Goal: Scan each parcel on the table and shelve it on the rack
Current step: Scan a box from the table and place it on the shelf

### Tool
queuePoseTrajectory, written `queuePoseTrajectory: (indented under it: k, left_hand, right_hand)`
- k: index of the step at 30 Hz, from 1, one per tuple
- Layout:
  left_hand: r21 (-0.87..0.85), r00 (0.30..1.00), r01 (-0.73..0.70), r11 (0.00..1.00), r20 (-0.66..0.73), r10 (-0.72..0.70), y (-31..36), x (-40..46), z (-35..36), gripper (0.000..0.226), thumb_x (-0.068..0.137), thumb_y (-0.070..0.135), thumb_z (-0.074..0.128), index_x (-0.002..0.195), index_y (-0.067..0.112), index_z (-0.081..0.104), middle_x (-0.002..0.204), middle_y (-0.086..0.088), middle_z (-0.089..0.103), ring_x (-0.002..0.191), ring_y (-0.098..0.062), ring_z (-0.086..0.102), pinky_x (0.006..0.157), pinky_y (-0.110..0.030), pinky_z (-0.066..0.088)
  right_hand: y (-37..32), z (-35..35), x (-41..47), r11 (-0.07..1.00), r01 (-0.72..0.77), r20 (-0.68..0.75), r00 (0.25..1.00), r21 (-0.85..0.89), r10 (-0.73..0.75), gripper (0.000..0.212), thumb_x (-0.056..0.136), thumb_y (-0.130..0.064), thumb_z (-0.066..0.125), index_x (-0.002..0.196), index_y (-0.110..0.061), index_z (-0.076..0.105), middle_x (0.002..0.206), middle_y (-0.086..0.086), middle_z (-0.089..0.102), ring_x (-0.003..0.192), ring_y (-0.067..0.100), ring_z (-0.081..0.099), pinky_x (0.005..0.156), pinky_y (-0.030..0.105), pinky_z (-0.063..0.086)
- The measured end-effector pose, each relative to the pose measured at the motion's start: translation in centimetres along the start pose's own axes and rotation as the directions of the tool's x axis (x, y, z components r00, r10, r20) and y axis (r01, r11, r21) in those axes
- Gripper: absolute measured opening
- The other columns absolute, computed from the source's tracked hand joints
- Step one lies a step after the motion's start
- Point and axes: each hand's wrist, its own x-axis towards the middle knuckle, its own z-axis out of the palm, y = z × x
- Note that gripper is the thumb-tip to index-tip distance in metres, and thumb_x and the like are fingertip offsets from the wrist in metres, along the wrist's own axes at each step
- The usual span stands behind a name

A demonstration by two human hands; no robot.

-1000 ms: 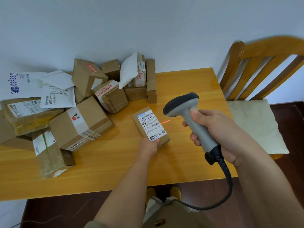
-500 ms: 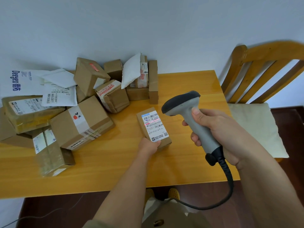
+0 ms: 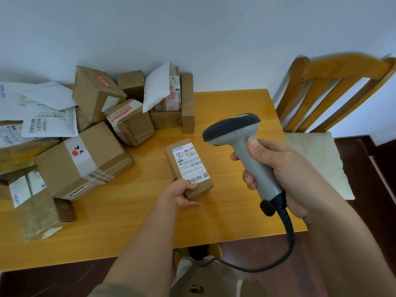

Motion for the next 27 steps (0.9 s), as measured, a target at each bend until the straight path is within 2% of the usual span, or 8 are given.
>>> queuePoseTrajectory:
  k: [5,7,11,13,18,22,24,27]
  left_hand:
    - [-0.011,1.0,-0.009,1.0,0.001,0.009,-0.1,0.1,0.1,0.063,0.088,-0.013,0.059,0.139,0.021,0.043,0.139,-0.008,0.055,0.128,-0.034,0.05,0.103,-0.06,0.041]
    - [0.009,1.0,-0.014,1.0,0.014,0.014,-0.2,-0.2,0.3,0.064,0.089,-0.012,0.058,0.141,0.022,0.041,0.14,-0.006,0.053,0.13,-0.032,0.048,0.105,-0.056,0.04]
    - [0.013,0.999,-0.034,0.999,0.008,0.034,-0.7,-0.6,-0.1,0.063,0.091,-0.011,0.057,0.141,0.023,0.041,0.142,-0.005,0.051,0.129,-0.031,0.047,0.109,-0.052,0.038]
    - [-0.012,0.998,-0.061,0.998,0.003,0.061,-1.1,-0.8,-1.0,0.062,0.091,-0.01,0.058,0.141,0.023,0.041,0.141,-0.005,0.053,0.123,-0.03,0.05,0.107,-0.052,0.04]
    - [-0.094,0.991,-0.13,0.987,-0.042,0.126,-2.9,-2.5,-3.3,0.054,0.093,-0.008,0.055,0.137,0.02,0.043,0.129,-0.007,0.056,0.12,-0.029,0.051,0.094,-0.046,0.047]
    - [-0.081,0.979,-0.185,0.979,-0.103,0.177,-5.2,-4.7,-3.3,0.036,0.096,-0.006,0.052,0.111,0.027,0.051,0.113,-0.003,0.063,0.115,-0.026,0.055,0.102,-0.044,0.043]
    - [-0.116,0.961,-0.243,0.963,-0.166,0.222,-6.4,-6.1,-3.5,0.041,0.094,-0.006,0.054,0.118,0.028,0.049,0.113,0.001,0.064,0.119,-0.025,0.055,0.104,-0.044,0.043]
    - [-0.191,0.917,-0.366,0.911,-0.243,0.317,-8.2,-9.1,-5.0,0.084,0.087,-0.004,0.065,0.148,0.035,0.022,0.124,0.006,0.063,0.12,-0.022,0.054,0.105,-0.045,0.038]
  right_hand:
    - [0.4,-0.1,0.4,0.999,0.022,0.006,1.0,0.029,-0.023,0.034,0.1,-0.03,0.048,0.108,-0.002,0.064,0.083,0.004,0.065,0.051,0.013,0.053,0.052,0.025,0.046]
    - [1.1,0.1,1.5,0.999,0.024,0.026,0.999,0.041,-0.025,0.032,0.097,-0.031,0.054,0.111,-0.004,0.065,0.088,0.007,0.067,0.051,0.014,0.052,0.052,0.025,0.045]
    - [5.9,1.4,5.9,0.997,-0.066,-0.045,0.997,-0.037,0.064,0.032,0.09,-0.022,0.07,0.116,-0.005,0.062,0.071,0.002,0.059,0.049,0.01,0.049,0.05,0.021,0.043]
    - [9.0,2.0,8.4,0.989,-0.144,-0.039,0.989,0.024,0.145,0.035,0.091,-0.012,0.068,0.122,-0.003,0.056,0.077,0.002,0.057,0.052,0.011,0.052,0.052,0.024,0.045]
    - [14.4,3.9,10.8,0.94,-0.314,0.106,0.948,0.132,0.302,0.041,0.091,-0.002,0.065,0.124,-0.02,0.048,0.086,0.003,0.059,0.057,0.013,0.055,0.055,0.026,0.047]
    - [15.6,5.3,9.9,0.953,-0.303,0.261,0.919,-0.015,0.296,0.04,0.091,-0.002,0.064,0.12,-0.024,0.047,0.1,0.003,0.067,0.056,0.012,0.055,0.052,0.023,0.048]
    - [15.2,5.5,9.2,0.965,-0.255,0.287,0.921,-0.065,0.263,0.043,0.09,-0.002,0.066,0.123,-0.023,0.047,0.101,0.001,0.068,0.055,0.01,0.055,0.053,0.022,0.049]
    - [14.1,6.6,8.1,0.979,-0.194,0.354,0.913,-0.061,0.203,0.047,0.09,-0.002,0.067,0.122,-0.029,0.046,0.102,0.002,0.071,0.057,0.01,0.053,0.058,0.025,0.049]
